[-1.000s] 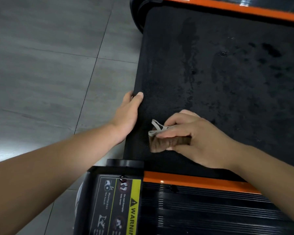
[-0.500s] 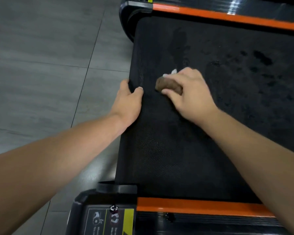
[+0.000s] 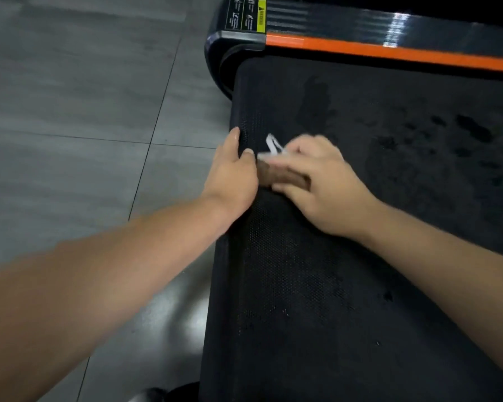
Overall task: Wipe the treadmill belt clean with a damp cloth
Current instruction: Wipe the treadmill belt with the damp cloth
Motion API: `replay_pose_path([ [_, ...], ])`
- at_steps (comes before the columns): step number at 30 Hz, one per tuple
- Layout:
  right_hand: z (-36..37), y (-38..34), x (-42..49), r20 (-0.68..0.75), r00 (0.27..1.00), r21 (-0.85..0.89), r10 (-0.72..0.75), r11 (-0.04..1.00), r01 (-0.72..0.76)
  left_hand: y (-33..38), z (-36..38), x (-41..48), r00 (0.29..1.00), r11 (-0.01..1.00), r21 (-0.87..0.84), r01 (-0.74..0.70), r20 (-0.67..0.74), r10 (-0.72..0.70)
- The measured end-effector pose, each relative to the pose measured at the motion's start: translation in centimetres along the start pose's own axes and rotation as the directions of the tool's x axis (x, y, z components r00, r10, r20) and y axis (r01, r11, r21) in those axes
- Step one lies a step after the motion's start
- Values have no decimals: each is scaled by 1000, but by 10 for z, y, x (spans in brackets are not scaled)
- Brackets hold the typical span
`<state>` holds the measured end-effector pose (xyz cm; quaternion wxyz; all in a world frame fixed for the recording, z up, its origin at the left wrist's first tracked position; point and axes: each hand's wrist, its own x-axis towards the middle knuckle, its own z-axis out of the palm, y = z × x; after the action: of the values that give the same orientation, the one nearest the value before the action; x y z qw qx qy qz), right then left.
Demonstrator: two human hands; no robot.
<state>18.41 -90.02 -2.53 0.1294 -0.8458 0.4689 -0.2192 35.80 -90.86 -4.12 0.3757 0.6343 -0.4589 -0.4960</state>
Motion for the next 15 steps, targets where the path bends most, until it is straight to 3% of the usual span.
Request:
replay_pose_path([
  [2, -9, 3, -3, 70, 995, 72, -73, 995, 68, -4, 2, -2, 1000, 1000, -22, -5, -31, 4],
  [4, -15, 27, 36, 20, 997, -23, -74, 997, 74, -6, 3, -2, 1000, 1000, 2, -12, -25, 12],
  [8, -12, 76, 119, -162, 961, -103, 226, 964, -244, -4, 2, -5, 999, 990, 136, -37, 21, 35],
  [10, -3, 64, 108, -108, 980, -120, 166, 977, -178, -1, 2, -7, 998, 984, 171, -45, 41, 38],
  [13, -6, 46, 75, 44, 999, 6, -9, 1000, 8, 1, 1, -10, 996, 967, 242, -82, 61, 69],
  [15, -13, 61, 96, -22, 1000, -67, -10, 998, 8, 2, 1, -11, 995, 958, 272, -93, 71, 76],
])
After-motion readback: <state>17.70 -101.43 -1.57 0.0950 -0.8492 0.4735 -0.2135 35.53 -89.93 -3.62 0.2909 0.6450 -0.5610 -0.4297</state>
